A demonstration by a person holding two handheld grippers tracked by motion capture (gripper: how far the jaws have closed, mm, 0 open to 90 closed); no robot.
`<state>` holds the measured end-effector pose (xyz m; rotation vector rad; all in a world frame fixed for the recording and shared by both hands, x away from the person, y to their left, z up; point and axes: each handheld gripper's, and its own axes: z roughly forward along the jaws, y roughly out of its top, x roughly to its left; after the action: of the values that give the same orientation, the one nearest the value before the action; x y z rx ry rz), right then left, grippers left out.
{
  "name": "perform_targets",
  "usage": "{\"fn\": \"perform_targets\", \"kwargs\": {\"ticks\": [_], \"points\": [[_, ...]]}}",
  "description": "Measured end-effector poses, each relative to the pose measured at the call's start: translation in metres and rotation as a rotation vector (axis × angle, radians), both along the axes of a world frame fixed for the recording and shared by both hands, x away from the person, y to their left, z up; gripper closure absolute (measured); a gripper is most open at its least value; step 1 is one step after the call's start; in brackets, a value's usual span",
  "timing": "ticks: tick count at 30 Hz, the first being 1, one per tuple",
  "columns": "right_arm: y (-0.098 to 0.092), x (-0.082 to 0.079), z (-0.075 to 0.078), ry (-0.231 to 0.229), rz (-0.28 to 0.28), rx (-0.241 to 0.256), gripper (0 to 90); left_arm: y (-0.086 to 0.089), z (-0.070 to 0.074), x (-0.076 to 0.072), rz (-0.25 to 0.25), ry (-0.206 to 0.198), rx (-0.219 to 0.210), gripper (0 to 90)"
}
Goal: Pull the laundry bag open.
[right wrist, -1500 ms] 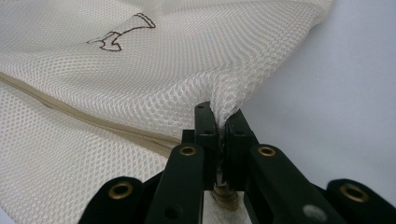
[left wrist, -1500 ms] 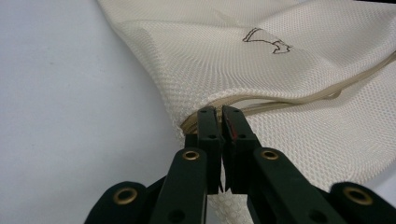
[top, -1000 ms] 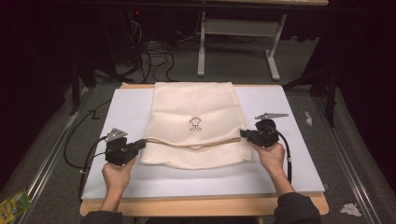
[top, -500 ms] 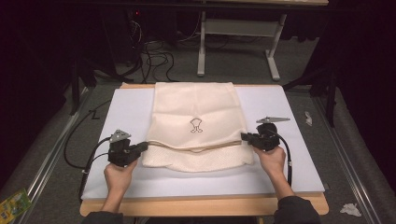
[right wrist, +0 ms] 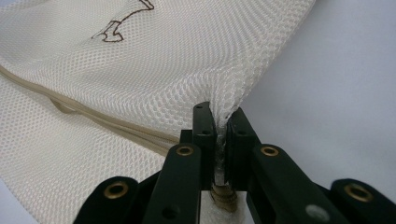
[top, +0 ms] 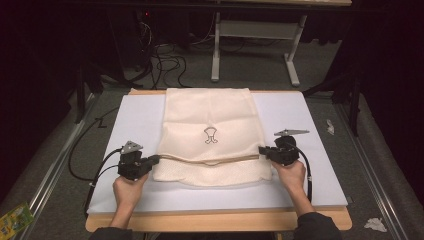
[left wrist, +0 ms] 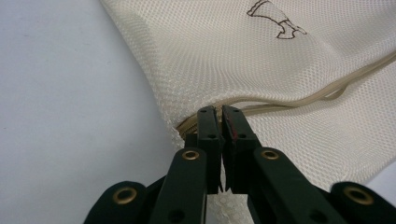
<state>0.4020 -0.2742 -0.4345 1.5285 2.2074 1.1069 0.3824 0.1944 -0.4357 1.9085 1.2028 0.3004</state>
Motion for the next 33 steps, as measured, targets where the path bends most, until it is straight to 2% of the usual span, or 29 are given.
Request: {"fn": "perform_targets", "kwargs": {"ticks": [7, 23, 26, 30, 33], "points": [[-0.001, -0.001, -0.004, 0.006, -0.003, -0.009, 85.9, 0.001, -0.005, 0.001, 0.005, 0.012, 0.003, 86.9], [-0.003, -0.002, -0.014, 0.012, -0.01, -0.022, 82.5, -0.001, -0.014, 0.0, -0.004, 0.021, 0.043, 86.3], [-0.002, -0.003, -0.015, 0.01, -0.01, -0.037, 78.6, -0.001, -0.016, 0.0, -0.008, 0.014, 0.053, 85.3], [-0.002, -0.004, -0.017, 0.009, -0.019, -0.058, 67.8, -0.001, -0.018, 0.0, -0.018, 0.008, 0.051, 76.0], [-0.003, -0.007, -0.016, -0.009, -0.028, -0.067, 60.1, -0.001, -0.017, 0.0, -0.012, -0.014, 0.053, 68.9]]}}
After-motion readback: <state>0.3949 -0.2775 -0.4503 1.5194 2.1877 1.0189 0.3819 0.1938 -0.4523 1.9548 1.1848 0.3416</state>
